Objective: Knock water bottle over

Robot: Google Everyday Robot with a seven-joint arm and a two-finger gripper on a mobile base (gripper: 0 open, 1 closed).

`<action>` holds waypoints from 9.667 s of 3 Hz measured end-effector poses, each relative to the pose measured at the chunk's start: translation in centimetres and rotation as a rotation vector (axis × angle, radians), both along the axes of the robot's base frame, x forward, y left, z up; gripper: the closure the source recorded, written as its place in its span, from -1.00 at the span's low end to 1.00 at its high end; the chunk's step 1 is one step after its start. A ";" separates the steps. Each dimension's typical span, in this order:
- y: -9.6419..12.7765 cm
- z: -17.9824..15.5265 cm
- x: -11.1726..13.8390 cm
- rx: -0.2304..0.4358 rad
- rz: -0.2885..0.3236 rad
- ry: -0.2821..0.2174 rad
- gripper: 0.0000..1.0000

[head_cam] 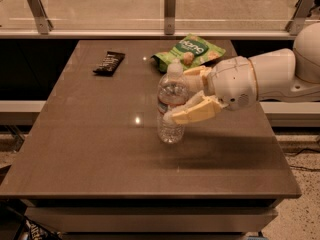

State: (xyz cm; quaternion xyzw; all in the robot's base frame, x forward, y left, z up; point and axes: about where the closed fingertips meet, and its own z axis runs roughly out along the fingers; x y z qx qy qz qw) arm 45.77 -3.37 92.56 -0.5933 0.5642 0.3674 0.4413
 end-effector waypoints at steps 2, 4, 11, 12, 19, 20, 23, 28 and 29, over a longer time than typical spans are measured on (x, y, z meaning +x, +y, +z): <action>0.4 0.2 -0.2 -0.002 0.008 -0.003 0.76; 0.3 1.1 -0.3 -0.035 0.000 -0.011 1.00; -3.9 2.8 -1.5 -0.723 -0.255 -0.045 1.00; -3.9 2.0 -1.8 -0.786 -0.262 -0.042 1.00; -0.3 -5.8 2.6 -0.973 -0.126 -0.004 1.00; -0.6 -6.9 3.1 -1.053 -0.144 -0.015 1.00; -0.9 -10.1 2.9 -1.281 -0.202 -0.063 0.65; -1.0 -9.4 2.8 -1.278 -0.213 -0.075 -1.00; -1.0 -9.4 2.8 -1.278 -0.213 -0.075 -1.00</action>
Offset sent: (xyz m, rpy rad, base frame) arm -0.0007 0.0017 0.0006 -0.0007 -0.0012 0.0033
